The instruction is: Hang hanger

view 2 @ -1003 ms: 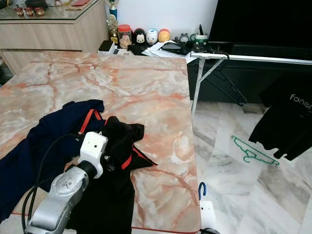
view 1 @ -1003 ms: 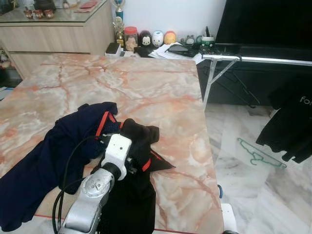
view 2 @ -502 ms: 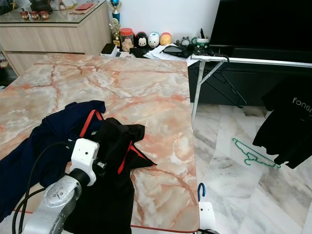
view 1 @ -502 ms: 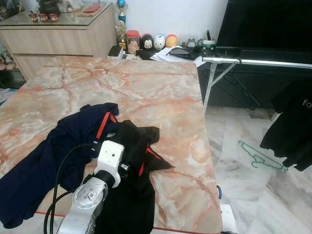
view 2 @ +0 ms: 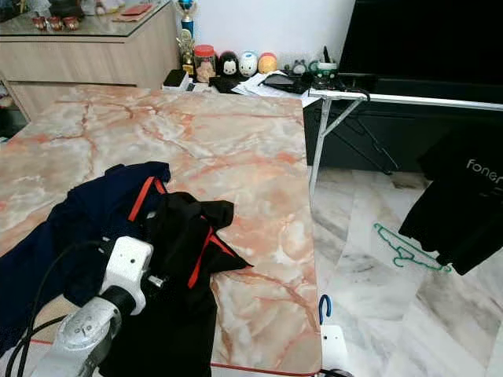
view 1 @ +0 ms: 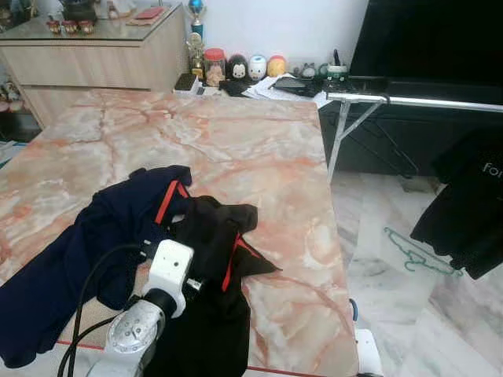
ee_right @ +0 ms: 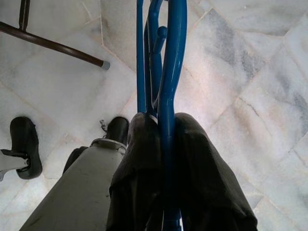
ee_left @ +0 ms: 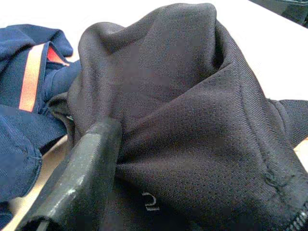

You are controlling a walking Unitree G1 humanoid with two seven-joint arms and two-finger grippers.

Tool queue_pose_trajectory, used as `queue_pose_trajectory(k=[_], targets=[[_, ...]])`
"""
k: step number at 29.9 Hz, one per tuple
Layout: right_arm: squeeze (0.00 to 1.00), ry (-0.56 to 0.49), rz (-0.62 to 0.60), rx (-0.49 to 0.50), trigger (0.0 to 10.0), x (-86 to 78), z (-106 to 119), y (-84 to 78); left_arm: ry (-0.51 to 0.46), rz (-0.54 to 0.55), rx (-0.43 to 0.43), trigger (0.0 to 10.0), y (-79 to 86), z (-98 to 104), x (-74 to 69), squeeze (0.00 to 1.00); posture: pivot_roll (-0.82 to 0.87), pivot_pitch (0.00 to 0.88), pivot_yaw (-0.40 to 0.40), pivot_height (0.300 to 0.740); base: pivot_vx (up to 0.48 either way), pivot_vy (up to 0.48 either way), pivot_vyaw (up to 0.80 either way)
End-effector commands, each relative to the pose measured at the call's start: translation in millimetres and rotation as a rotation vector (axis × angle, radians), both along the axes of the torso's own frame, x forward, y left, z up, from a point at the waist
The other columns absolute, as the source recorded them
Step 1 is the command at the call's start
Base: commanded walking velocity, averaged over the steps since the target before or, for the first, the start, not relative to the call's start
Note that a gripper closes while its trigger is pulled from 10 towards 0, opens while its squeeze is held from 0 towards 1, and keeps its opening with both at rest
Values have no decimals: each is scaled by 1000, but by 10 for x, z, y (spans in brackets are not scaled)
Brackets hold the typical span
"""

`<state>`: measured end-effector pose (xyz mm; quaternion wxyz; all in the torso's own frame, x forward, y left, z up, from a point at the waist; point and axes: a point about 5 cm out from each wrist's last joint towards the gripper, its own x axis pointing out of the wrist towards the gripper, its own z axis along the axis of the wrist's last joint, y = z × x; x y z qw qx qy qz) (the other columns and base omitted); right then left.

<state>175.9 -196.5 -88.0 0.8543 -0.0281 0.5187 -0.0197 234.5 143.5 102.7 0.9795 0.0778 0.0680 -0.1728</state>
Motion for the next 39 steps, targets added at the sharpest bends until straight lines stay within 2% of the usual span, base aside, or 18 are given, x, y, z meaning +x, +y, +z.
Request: queue_pose_trajectory(k=[1, 21, 39], targets=[[0, -10, 3, -4, 10000, 30, 17, -19, 0, -2, -10, 10000, -16, 19, -19, 0, 40, 0, -57, 740, 0, 0, 0], [0, -11, 0, -1, 10000, 36, 19, -13, -29, -10, -47, 10000, -79, 97, 56, 0, 38, 0, -55, 740, 0, 0, 0], [0, -11, 0, 0, 10000, 36, 19, -11, -24, -17, -32, 10000, -85, 75, 49, 0, 37, 0, -54, 740, -296, 0, 0]])
